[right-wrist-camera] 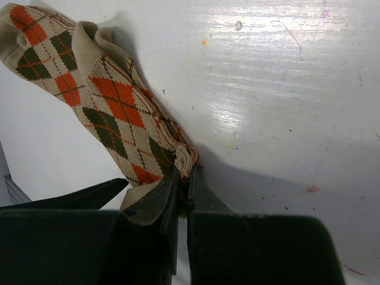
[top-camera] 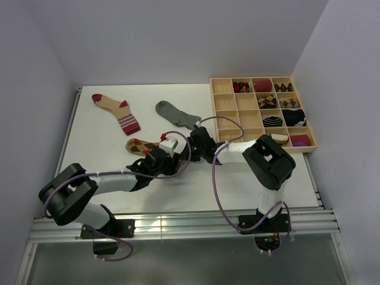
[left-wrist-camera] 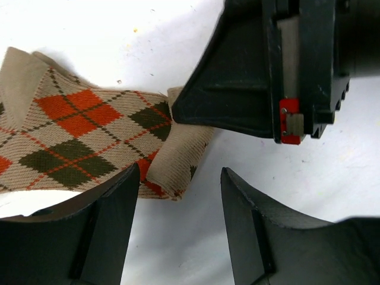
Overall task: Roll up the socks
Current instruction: Roll the sock at the center of the board.
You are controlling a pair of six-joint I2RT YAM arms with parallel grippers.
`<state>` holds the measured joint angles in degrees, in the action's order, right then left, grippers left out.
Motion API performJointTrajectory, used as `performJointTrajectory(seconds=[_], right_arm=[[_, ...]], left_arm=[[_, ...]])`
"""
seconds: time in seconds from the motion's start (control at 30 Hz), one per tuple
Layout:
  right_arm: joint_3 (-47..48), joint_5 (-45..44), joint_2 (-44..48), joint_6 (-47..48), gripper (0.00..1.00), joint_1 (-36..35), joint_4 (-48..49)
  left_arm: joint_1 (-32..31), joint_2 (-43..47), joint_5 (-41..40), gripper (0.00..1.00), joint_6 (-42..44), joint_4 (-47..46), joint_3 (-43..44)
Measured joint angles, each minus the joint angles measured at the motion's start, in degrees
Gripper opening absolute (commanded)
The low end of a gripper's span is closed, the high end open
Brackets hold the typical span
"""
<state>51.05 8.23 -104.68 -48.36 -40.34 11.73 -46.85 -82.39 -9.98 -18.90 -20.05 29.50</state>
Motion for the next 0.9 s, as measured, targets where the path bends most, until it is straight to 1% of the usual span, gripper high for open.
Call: performJointTrajectory(seconds=[0.13, 0.43, 0.5, 0.6, 0.63, 0.7, 0.73, 0.77, 0.83, 0.9], right_arm=[[0.0, 0.02, 0.0, 0.0, 0.0, 0.0, -0.02], [0.33, 0.66, -0.31, -0.02, 0.0, 0.11, -0.11], [0.33, 0.83, -0.35, -0.02, 0.0, 0.11, -0.13], [0.37, 1.09, -0.46, -0.02, 0.0, 0.11, -0.11], [0.37, 1.18, -0.48, -0.02, 0.0, 0.13, -0.11], [0.37, 1.31, -0.52, -0.02, 0.0, 0.26, -0.11], [0.37, 1.33, -0.55, -0.04, 0.0, 0.28, -0.11], [0.37, 1.36, -0.55, -0.04, 0.0, 0.33, -0.11], [0.37, 1.46, -0.55, -0.2, 0.0, 0.39, -0.11], [0.37, 1.49, -0.55, -0.26, 0.06, 0.39, -0.09]], left_arm=[[-1.27, -1.77, -0.76, 0.6, 2.29, -0.92, 0.0], [-3.61, -4.28, -2.6, 0.53, 4.85, -2.45, 0.17], [-4.04, -5.18, -3.45, 0.48, 5.14, -2.47, 0.66], [-4.55, -6.03, -4.9, 0.37, 5.79, -2.54, 1.07], [-4.7, -6.27, -5.2, 0.26, 5.9, -2.56, 1.18], [-4.92, -6.49, -6.14, 0.13, 6.08, -2.62, 1.31], [-5.01, -6.49, -6.43, 0.03, 5.97, -2.6, 1.36], [-5.11, -6.49, -6.49, 0.01, 5.84, -2.62, 1.4], [-5.31, -6.49, -6.71, 0.01, 5.75, -2.62, 1.4], [-5.38, -6.49, -6.88, 0.01, 5.55, -2.58, 1.4]])
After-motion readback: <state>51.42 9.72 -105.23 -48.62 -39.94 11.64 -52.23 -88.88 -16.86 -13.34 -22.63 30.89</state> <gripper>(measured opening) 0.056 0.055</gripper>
